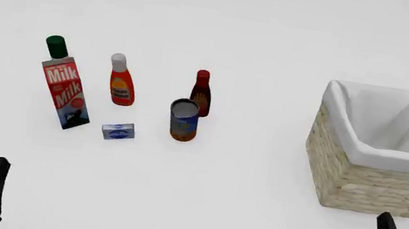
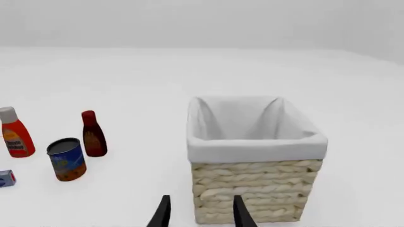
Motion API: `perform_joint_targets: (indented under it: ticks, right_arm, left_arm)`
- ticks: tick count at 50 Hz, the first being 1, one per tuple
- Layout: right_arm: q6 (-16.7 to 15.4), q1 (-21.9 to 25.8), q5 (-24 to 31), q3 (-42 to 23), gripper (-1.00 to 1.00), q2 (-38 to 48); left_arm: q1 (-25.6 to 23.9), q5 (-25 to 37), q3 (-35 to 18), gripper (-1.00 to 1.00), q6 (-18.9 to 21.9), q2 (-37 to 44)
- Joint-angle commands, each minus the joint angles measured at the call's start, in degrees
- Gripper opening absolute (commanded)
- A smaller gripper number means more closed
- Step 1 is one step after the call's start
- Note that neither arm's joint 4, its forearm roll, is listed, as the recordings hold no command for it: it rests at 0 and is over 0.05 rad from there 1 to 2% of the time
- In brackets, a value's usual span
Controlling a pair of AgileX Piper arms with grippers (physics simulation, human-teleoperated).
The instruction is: Pick the ketchup and place it in the basket.
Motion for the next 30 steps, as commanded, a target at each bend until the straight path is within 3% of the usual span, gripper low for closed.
perform_joint_targets:
  ticks: [1,5,6,9,11,12,14,15,16,23,25,26,30]
  right_arm:
    - [0.69,1.67,1.99,0.03,1.00,-1.93]
    - [0.41,2.04,0.88,0.10,1.00,-0.58]
    - [0.44,2.14,0.55,0.09,1.00,-0.14]
    - [0.16,2.30,-0.12,0.10,1.00,0.63]
    - [0.00,2.44,0.20,0.10,1.00,0.25]
    - [-0.01,2.39,0.50,0.10,1.00,-0.14]
    - [0.10,2.52,0.57,0.10,1.00,-0.18]
    - [0.33,2.48,0.73,0.12,1.00,-0.40]
    - [0.41,2.37,0.95,0.13,1.00,-0.65]
    - [-0.11,2.64,0.78,0.18,1.00,-0.27]
    - [-0.28,2.67,0.78,0.18,1.00,-0.28]
    - [-0.79,2.94,0.46,0.18,1.00,0.12]
    - [-0.65,3.47,-0.33,0.20,1.00,1.32]
  left_arm:
    - [0.42,-1.48,-0.32,1.00,-1.65,2.83]
    - [-0.43,-3.67,-1.24,1.00,-0.57,5.91]
    - [-0.57,-5.60,-1.73,1.00,-3.64,10.01]
    - [-0.18,-6.31,-2.92,1.00,-1.96,11.96]
    - [-0.78,-7.45,-4.00,1.00,-4.02,15.44]
    - [-0.55,-7.77,-5.16,1.00,-2.35,17.27]
    - [-0.86,-7.33,-6.97,1.00,-2.97,19.01]
    - [-0.39,-7.25,-7.72,1.00,0.15,19.23]
    - [-0.73,-7.18,-8.58,1.00,0.47,20.10]
    - [0.71,-8.54,-14.48,1.00,-2.81,31.60]
    - [0.96,-8.31,-15.25,1.00,-1.86,32.07]
    - [0.46,-8.07,-16.79,1.00,-4.36,35.21]
    - [-0.23,-7.56,-18.99,1.00,-3.06,36.87]
